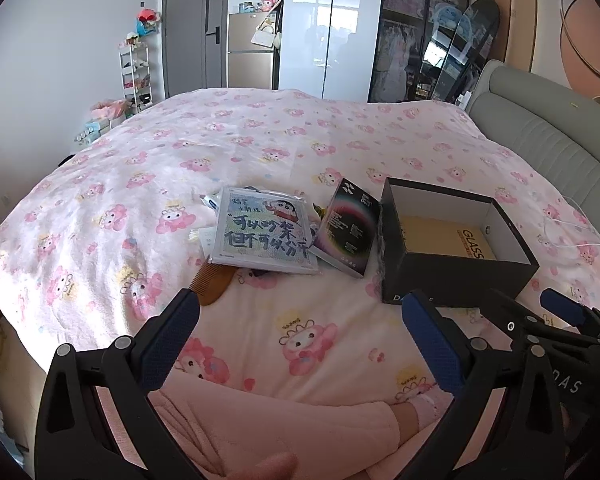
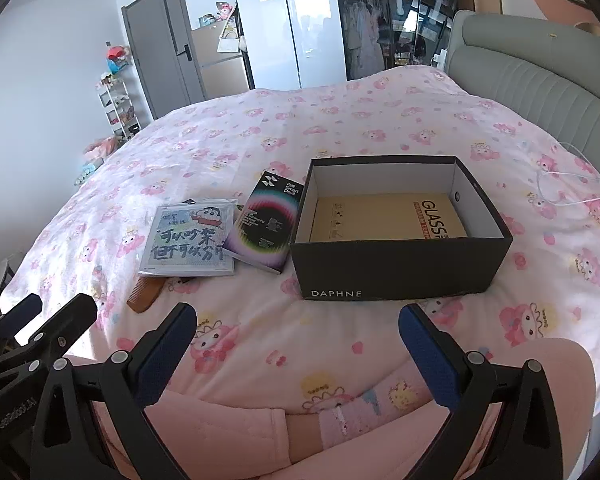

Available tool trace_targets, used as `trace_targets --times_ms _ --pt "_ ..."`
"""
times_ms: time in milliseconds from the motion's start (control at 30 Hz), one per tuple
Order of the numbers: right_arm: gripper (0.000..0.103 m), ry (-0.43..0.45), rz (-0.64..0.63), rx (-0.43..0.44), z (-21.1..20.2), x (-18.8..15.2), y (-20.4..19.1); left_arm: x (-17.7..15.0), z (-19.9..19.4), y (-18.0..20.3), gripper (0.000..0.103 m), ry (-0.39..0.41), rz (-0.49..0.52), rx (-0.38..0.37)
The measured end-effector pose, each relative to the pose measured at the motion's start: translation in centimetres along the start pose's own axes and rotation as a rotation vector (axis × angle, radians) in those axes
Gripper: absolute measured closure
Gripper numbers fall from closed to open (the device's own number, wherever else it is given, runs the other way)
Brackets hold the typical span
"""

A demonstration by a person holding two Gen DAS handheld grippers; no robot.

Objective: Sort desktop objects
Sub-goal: 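Move the left tool toward the bagged cartoon bead-art kit, then grasp the bagged cartoon bead-art kit edge with the left tool and lift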

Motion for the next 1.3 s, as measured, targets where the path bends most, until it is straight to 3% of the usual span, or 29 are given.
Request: trace_targets --times_ms 267,433,800,900,1100,1300 --pt "0.001 -0.008 -0.064 -0.045 0.1 0.5 0.1 -0.2 0.9 0.4 0.002 -0.029 -0.005 -0.047" --pt "0.001 0.011 -0.133 -0.027 0.3 1.0 -1.1 -0.7 2.2 0.7 0.006 -0.098 -0.031 -0.138" --pt "0.001 -0.038 -0.17 0.103 3.4 1.3 -3.0 -1.2 5.4 -0.9 0.014 -0.147 -0.079 -0.123" --pt "0.003 -0.048 -0.183 0.085 4.4 1.3 -2.9 -0.7 6.6 -1.5 0.021 -0.144 -0.066 -0.082" --pt "0.004 -0.068 -0.179 0.096 6.0 1.6 -2.7 0.3 9.8 -1.8 0.021 -0.172 -0.043 -0.032" --pt "0.035 -0.135 -0.169 0.126 9.8 2.1 -2.9 1.4 14.6 -2.2 0.024 -0.247 -0.037 -0.001"
Point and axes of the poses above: each gripper's, at about its wrist camera, not at the fingertips, and z roughly the way its jaws point, y to its right, x to its top, the point moved 9 cm from there along z, roughly the way its jaws point, and after that the axes turned 15 degrees about x, right-handed, at the moved point
